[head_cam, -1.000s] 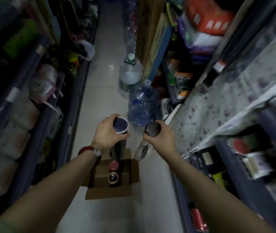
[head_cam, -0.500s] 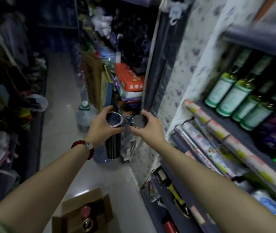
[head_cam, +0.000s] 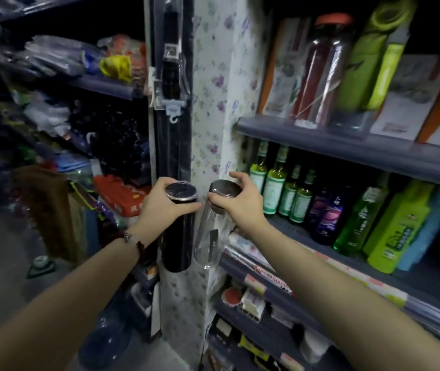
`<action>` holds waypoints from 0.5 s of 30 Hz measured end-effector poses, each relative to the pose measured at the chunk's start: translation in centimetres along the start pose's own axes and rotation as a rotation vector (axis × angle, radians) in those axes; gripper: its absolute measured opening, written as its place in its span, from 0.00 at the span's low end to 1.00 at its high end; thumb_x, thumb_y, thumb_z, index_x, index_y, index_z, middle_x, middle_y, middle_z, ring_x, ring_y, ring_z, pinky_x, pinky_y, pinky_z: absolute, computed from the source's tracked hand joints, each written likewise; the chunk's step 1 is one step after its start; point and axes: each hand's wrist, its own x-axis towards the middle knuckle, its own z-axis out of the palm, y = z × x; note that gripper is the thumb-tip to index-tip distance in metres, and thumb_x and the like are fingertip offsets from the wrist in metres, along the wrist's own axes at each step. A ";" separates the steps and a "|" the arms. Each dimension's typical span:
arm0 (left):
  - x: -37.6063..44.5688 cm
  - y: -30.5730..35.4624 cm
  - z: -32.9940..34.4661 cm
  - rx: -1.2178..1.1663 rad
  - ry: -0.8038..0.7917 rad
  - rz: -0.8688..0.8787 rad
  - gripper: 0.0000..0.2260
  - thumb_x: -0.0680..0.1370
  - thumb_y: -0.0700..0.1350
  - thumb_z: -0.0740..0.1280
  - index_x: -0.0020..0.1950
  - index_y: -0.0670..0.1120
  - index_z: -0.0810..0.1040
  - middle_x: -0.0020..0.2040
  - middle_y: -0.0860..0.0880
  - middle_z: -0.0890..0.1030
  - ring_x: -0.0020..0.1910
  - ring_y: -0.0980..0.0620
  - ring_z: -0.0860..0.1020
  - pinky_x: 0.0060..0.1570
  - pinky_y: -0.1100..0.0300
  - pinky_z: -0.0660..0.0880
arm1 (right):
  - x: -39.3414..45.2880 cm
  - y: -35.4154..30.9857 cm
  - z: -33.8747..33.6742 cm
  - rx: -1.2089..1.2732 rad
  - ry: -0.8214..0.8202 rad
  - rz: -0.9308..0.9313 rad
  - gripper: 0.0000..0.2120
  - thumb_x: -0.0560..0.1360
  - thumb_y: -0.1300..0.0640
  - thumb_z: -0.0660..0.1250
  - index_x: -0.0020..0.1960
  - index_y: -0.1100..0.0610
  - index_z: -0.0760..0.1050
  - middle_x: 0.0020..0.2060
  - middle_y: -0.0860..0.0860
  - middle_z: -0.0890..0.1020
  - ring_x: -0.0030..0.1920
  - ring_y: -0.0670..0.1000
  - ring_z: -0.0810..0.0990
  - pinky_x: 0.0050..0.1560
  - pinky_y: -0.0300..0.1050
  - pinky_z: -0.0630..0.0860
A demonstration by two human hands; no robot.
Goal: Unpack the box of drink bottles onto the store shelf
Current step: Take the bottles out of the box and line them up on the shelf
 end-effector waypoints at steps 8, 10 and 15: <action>1.0 7.5 6.1 -0.258 -0.146 0.091 0.24 0.62 0.43 0.81 0.53 0.46 0.75 0.45 0.54 0.82 0.47 0.56 0.80 0.45 0.70 0.73 | 0.0 -2.0 -7.0 0.064 0.213 0.035 0.30 0.59 0.49 0.80 0.59 0.52 0.74 0.51 0.53 0.83 0.49 0.48 0.83 0.51 0.45 0.81; 1.2 9.2 7.7 -0.309 -0.175 0.113 0.26 0.60 0.43 0.81 0.53 0.45 0.75 0.47 0.51 0.83 0.50 0.52 0.81 0.50 0.63 0.75 | 0.1 -2.8 -8.9 0.078 0.268 0.029 0.32 0.55 0.44 0.79 0.56 0.50 0.76 0.49 0.52 0.84 0.50 0.50 0.84 0.55 0.51 0.80; 1.3 13.7 10.5 -0.369 -0.224 0.196 0.27 0.55 0.51 0.81 0.50 0.51 0.76 0.47 0.52 0.84 0.50 0.53 0.81 0.56 0.53 0.77 | -0.1 -5.3 -14.2 0.092 0.338 0.005 0.25 0.62 0.52 0.80 0.56 0.54 0.77 0.47 0.53 0.85 0.48 0.51 0.85 0.53 0.50 0.82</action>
